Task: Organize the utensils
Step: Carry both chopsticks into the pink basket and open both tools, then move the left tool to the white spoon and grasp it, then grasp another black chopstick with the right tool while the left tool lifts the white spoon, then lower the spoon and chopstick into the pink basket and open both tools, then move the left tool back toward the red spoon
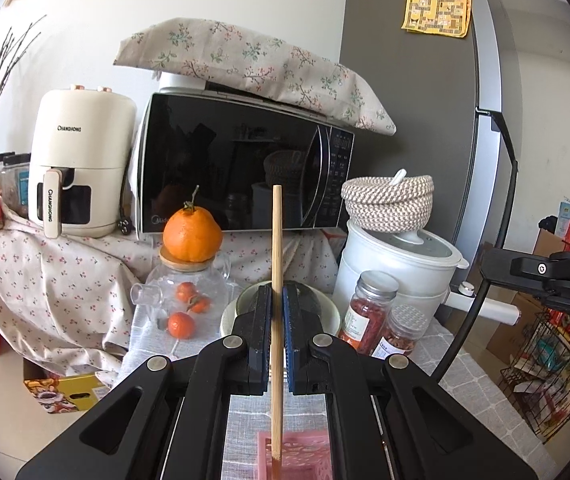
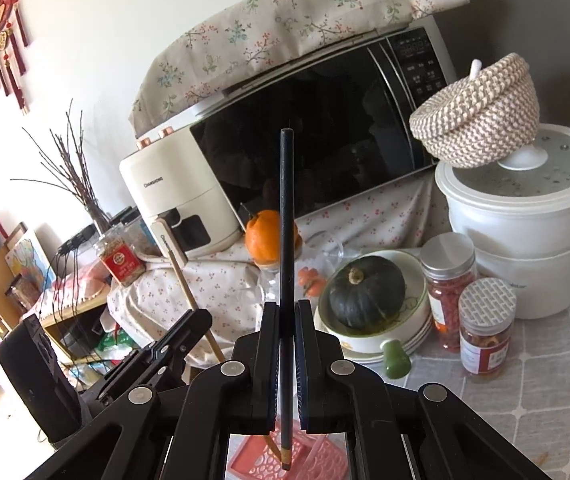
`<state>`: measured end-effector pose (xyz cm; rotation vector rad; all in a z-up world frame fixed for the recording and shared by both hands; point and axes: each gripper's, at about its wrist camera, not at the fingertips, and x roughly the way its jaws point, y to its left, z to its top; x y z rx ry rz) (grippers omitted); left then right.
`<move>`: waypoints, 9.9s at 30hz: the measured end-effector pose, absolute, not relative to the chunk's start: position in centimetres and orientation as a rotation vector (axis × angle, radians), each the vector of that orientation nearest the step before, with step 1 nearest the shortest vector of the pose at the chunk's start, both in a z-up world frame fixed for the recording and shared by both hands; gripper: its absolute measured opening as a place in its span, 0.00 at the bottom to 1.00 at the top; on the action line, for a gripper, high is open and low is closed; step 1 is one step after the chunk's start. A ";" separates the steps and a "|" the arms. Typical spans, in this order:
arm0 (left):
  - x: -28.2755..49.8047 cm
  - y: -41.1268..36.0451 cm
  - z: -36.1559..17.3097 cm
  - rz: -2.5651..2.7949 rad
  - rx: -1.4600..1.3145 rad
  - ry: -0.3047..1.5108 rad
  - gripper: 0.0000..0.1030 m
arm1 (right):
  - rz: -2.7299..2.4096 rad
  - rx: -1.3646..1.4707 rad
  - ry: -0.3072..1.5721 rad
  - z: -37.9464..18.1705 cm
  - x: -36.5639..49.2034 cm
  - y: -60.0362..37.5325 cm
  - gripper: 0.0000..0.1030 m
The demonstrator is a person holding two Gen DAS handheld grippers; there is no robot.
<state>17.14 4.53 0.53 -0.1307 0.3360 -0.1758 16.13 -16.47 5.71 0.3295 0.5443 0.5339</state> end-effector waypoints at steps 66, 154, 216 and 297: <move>6.8 -3.9 -2.8 -0.272 0.043 0.989 0.94 | 0.115 0.214 0.935 -1.3 3.9 -25.9 0.90; 7.0 5.6 2.5 -0.197 -0.167 0.567 0.01 | 0.191 0.543 1.064 -7.7 11.1 -27.5 0.05; 14.9 2.9 -2.0 -0.066 -0.048 0.350 0.08 | 0.468 0.333 0.517 3.5 15.1 -15.3 0.05; 14.5 -10.2 -12.7 -0.368 0.088 1.243 0.25 | 0.124 0.250 1.165 -9.2 4.9 -30.9 0.86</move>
